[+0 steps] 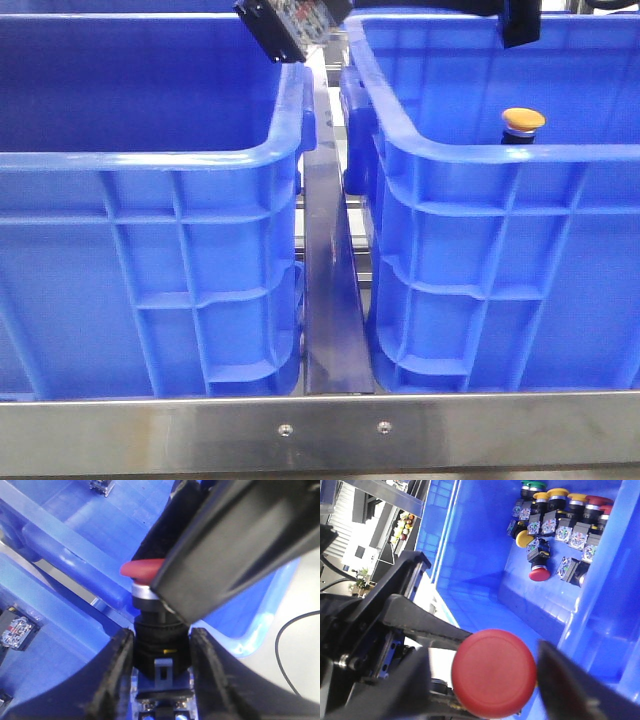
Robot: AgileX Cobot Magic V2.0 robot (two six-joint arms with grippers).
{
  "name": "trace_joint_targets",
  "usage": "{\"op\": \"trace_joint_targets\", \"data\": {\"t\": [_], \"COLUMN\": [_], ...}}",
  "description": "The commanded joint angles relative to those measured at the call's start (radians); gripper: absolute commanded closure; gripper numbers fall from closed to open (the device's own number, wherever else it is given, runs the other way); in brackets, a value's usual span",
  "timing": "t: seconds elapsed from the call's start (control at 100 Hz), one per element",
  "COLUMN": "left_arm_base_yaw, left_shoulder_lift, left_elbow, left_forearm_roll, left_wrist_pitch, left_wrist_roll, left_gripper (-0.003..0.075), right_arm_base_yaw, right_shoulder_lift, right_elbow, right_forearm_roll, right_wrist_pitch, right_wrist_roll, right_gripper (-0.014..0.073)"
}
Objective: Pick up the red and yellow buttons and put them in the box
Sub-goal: 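Lift the red button and hand it to the right gripper, then carry the red button into the crate beside the yellow one and release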
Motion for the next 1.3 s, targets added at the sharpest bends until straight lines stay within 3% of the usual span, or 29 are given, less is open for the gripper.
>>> {"op": "trace_joint_targets", "data": {"t": [0.0, 0.08, 0.14, 0.28, 0.35, 0.55, 0.92, 1.09, 1.29], "left_arm_base_yaw": [-0.006, -0.006, -0.006, -0.006, -0.006, -0.002, 0.065, 0.065, 0.065], "left_shoulder_lift": [-0.030, -0.030, -0.030, -0.030, -0.030, -0.043, -0.076, -0.076, -0.076], "left_elbow": [-0.025, -0.025, -0.025, -0.025, -0.025, -0.025, -0.028, -0.028, -0.028], "left_forearm_roll": [-0.032, -0.032, -0.032, -0.032, -0.032, -0.015, -0.023, -0.023, -0.022], "left_wrist_pitch": [-0.048, -0.048, -0.048, -0.048, -0.048, -0.054, -0.048, -0.048, -0.051], "left_wrist_roll": [-0.001, 0.003, 0.027, 0.029, 0.022, 0.020, 0.020, 0.020, 0.020], "left_gripper": [0.0571, 0.0540, 0.0461, 0.0139, 0.0053, 0.0050, 0.0050, 0.0050, 0.0050], "right_arm_base_yaw": [-0.001, -0.001, -0.001, -0.001, -0.001, -0.047, -0.363, -0.434, -0.428], "right_shoulder_lift": [-0.026, -0.026, -0.026, -0.026, -0.026, -0.026, -0.026, -0.026, -0.026], "right_elbow": [-0.033, -0.033, -0.033, -0.033, -0.033, -0.034, -0.034, -0.034, -0.032], "right_forearm_roll": [0.051, 0.051, 0.051, 0.051, 0.051, 0.051, 0.051, 0.023, -0.063], "right_wrist_pitch": [0.020, 0.027, 0.029, 0.029, 0.026, 0.010, 0.014, -0.078, -0.327], "right_wrist_roll": [-0.006, -0.006, -0.006, -0.006, -0.006, -0.008, -0.184, -0.370, -0.531], "right_gripper": [0.0338, 0.0501, 0.0592, 0.0622, 0.0622, 0.0622, 0.0622, 0.0622, 0.0622]}}
